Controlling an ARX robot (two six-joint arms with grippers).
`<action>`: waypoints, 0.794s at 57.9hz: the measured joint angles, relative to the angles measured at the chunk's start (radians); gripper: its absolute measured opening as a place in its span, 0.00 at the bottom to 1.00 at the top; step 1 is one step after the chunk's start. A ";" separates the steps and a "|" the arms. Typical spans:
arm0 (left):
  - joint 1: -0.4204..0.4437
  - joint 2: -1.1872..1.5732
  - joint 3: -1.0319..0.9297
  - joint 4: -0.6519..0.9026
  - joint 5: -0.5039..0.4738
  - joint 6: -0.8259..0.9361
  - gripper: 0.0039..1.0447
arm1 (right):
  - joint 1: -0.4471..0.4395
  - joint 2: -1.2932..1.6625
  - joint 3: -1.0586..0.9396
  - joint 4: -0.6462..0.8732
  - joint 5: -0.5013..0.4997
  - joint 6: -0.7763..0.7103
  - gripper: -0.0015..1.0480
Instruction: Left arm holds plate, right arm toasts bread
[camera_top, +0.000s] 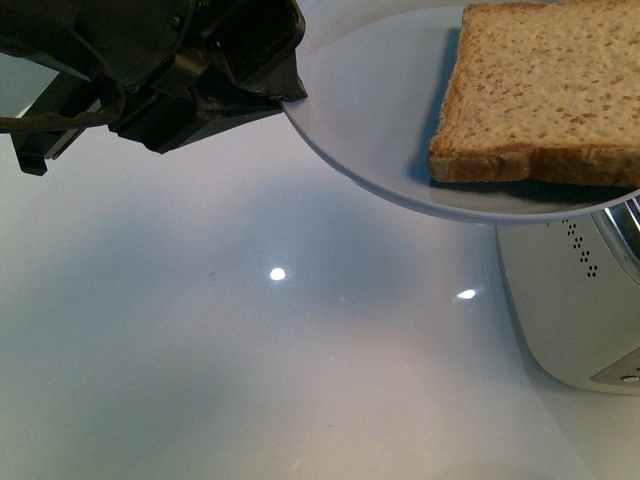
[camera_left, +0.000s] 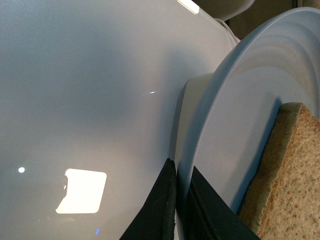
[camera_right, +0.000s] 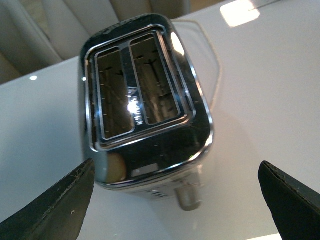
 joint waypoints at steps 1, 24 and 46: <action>0.000 0.000 0.000 0.000 0.000 0.000 0.03 | 0.000 0.012 0.007 0.004 -0.013 0.013 0.92; 0.000 0.000 0.000 0.000 0.000 0.000 0.03 | 0.148 0.208 0.133 0.129 -0.171 0.423 0.92; 0.000 0.000 0.000 0.000 0.001 -0.001 0.03 | 0.301 0.258 0.134 0.195 -0.170 0.587 0.92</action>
